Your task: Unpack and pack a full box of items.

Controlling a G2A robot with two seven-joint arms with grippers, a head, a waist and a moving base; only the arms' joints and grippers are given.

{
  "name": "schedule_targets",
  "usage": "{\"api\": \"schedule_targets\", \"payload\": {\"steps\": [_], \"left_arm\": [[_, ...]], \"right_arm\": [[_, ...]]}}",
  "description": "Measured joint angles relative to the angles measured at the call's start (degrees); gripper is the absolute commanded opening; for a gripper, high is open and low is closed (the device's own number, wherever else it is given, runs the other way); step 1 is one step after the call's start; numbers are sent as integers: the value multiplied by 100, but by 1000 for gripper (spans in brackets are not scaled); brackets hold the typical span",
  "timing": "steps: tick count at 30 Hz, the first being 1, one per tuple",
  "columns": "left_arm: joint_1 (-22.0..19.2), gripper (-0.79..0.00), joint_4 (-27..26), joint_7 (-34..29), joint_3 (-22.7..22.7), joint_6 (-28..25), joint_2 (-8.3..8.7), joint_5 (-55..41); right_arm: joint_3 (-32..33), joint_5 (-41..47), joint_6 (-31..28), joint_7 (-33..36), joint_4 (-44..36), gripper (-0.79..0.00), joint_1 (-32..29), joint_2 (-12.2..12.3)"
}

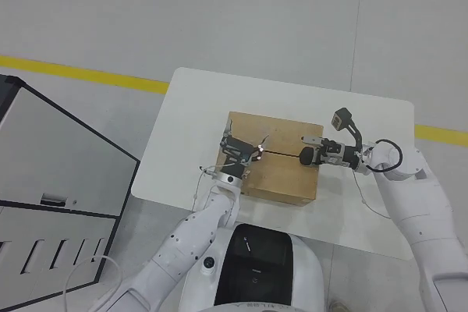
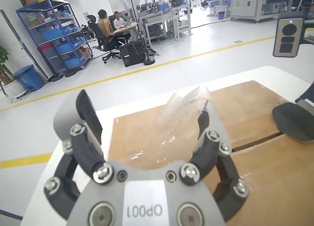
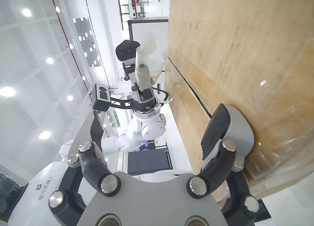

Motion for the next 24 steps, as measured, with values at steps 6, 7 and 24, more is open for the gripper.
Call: {"api": "schedule_targets", "payload": {"steps": [6, 7, 24], "left_arm": [[26, 0, 33, -67, 219, 19, -82, 38], [5, 0, 53, -86, 277, 41, -107, 34], [-240, 0, 409, 14, 349, 259, -294, -29]], "right_arm": [[0, 0, 0, 0, 0, 0, 0, 0], [0, 0, 0, 0, 0, 0, 0, 0], [0, 0, 0, 0, 0, 0, 0, 0]]}}
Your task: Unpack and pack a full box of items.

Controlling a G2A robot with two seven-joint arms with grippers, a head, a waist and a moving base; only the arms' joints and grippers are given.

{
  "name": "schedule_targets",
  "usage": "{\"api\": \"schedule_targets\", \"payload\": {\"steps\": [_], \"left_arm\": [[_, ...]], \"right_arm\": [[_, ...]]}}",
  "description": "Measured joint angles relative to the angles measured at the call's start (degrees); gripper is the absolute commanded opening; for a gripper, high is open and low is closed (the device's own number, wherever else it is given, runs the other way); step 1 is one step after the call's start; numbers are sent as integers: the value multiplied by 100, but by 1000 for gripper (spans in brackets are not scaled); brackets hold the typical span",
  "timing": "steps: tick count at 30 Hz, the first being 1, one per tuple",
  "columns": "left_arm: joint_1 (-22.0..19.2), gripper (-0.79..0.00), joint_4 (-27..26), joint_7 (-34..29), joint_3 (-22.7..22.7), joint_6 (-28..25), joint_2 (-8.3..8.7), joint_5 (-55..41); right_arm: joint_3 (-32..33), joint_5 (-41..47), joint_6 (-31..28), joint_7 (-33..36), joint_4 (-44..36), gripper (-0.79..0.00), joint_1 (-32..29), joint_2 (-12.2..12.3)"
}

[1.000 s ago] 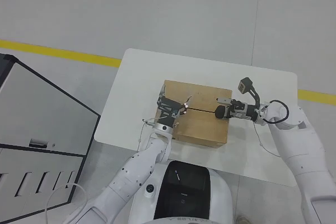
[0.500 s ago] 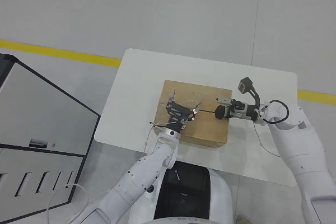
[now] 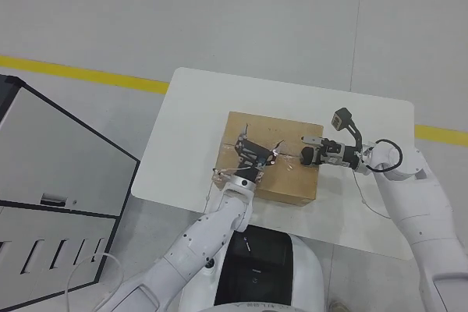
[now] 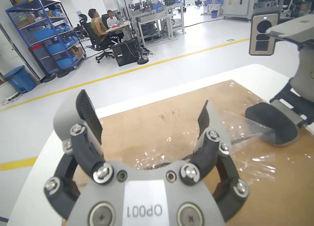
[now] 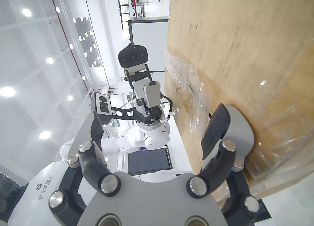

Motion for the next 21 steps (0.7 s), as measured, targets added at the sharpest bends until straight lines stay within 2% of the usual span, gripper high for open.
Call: {"api": "schedule_targets", "payload": {"steps": [8, 16, 21], "left_arm": [[244, 0, -279, -23, -449, 144, 118, 460], [1010, 0, -1093, -165, -1016, -331, 355, 1025], [1280, 0, -1504, -249, -1291, -494, 422, 1001]], "right_arm": [[0, 0, 0, 0, 0, 0, 0, 0], [0, 0, 0, 0, 0, 0, 0, 0], [0, -1, 0, -1, -2, 0, -1, 0]]}}
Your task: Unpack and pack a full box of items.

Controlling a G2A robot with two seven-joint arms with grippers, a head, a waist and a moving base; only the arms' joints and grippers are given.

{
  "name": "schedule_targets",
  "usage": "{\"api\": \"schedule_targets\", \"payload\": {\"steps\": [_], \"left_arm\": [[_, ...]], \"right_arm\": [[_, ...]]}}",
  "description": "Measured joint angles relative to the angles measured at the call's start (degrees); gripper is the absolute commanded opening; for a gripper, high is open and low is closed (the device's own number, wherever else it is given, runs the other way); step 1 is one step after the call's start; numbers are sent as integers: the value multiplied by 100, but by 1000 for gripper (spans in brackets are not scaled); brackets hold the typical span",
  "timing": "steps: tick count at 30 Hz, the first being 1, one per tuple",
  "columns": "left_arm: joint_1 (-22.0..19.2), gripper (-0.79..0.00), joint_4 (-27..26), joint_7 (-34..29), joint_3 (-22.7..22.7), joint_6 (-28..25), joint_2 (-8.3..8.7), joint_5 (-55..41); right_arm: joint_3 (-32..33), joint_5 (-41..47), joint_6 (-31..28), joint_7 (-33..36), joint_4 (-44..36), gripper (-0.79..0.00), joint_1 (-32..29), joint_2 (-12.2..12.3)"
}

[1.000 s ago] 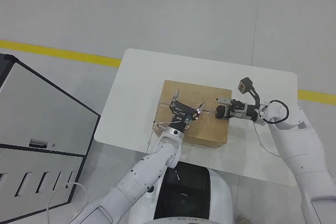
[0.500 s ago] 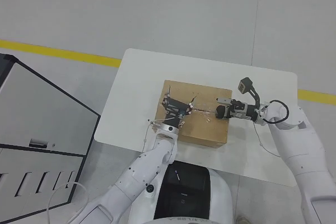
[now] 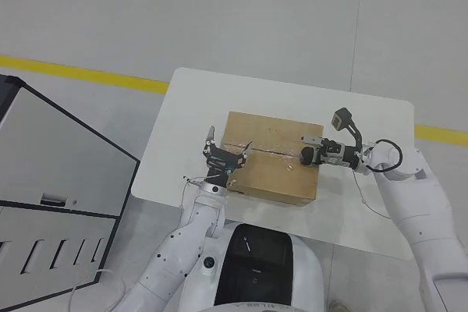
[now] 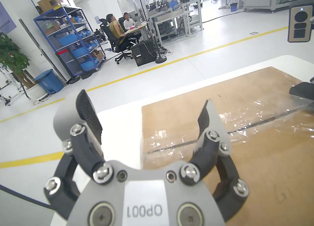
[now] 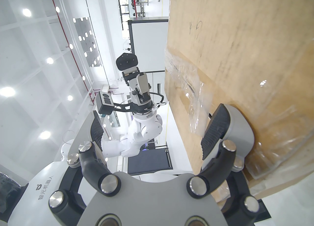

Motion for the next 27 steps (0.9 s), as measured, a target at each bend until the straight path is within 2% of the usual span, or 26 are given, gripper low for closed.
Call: {"api": "schedule_targets", "payload": {"steps": [5, 14, 27], "left_arm": [[75, 0, -187, -18, -101, -68, 17, -36], [80, 0, -205, 5, -112, -70, 10, -41], [89, 0, -234, -1, -122, -107, 3, -22]], "right_arm": [[-38, -249, 32, -308, -283, 0, -127, 14], [-59, -719, 61, -472, -610, 0, -200, 67], [-16, -1633, -250, -808, -1239, 0, -456, 177]]}}
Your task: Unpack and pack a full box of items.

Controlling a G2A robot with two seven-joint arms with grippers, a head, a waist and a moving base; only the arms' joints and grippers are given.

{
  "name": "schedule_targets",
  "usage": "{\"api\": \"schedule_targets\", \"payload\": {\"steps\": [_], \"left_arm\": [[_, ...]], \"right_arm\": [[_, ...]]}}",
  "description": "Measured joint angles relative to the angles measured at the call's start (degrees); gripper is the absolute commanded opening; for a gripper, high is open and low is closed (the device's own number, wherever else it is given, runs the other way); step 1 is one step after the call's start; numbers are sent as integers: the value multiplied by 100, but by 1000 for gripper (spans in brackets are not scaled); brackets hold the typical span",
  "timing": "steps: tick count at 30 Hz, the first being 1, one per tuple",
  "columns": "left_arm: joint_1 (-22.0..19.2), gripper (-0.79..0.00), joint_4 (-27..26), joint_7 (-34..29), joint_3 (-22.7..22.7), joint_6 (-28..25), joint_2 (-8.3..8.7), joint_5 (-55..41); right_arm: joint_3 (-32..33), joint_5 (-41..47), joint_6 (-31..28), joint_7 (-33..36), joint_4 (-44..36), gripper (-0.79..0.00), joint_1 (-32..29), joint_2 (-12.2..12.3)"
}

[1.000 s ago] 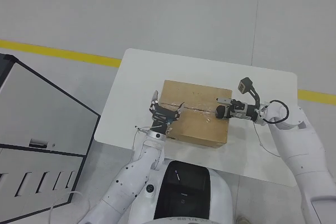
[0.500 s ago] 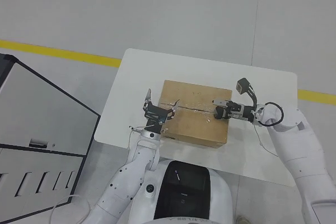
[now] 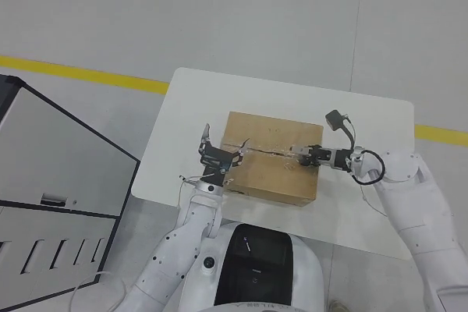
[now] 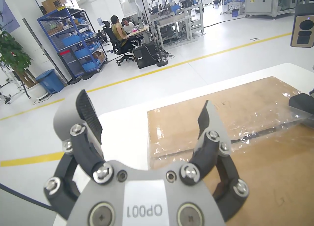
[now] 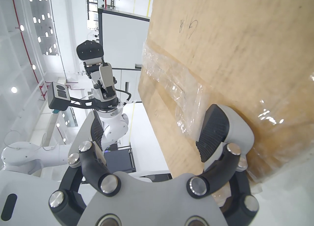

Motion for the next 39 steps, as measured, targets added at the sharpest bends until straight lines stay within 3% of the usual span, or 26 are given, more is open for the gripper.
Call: {"api": "schedule_targets", "payload": {"steps": [10, 21, 22, 23, 25, 28, 39], "left_arm": [[-58, 0, 80, 13, 22, -30, -14, 4], [0, 0, 24, 36, -50, 17, -10, 13], [7, 0, 19, 39, -61, 21, -10, 9], [11, 0, 19, 43, -69, 24, -9, 4], [17, 0, 19, 51, -78, 23, -9, 1], [43, 0, -6, 71, -79, 21, -8, 14], [183, 0, -154, 82, -107, 10, 5, 98]], "right_arm": [[96, -153, -652, -251, -409, 0, -297, 60], [-53, -61, -659, -387, -301, -9, -206, 40], [-67, -63, -667, -369, -294, -95, -196, 41], [-76, -70, -673, -359, -289, -132, -190, 42], [-99, -89, -676, -350, -271, -357, -179, 44], [-129, -101, -671, -358, -251, -496, -160, 44], [-135, -677, -552, -491, -431, -468, -185, 97]]}}
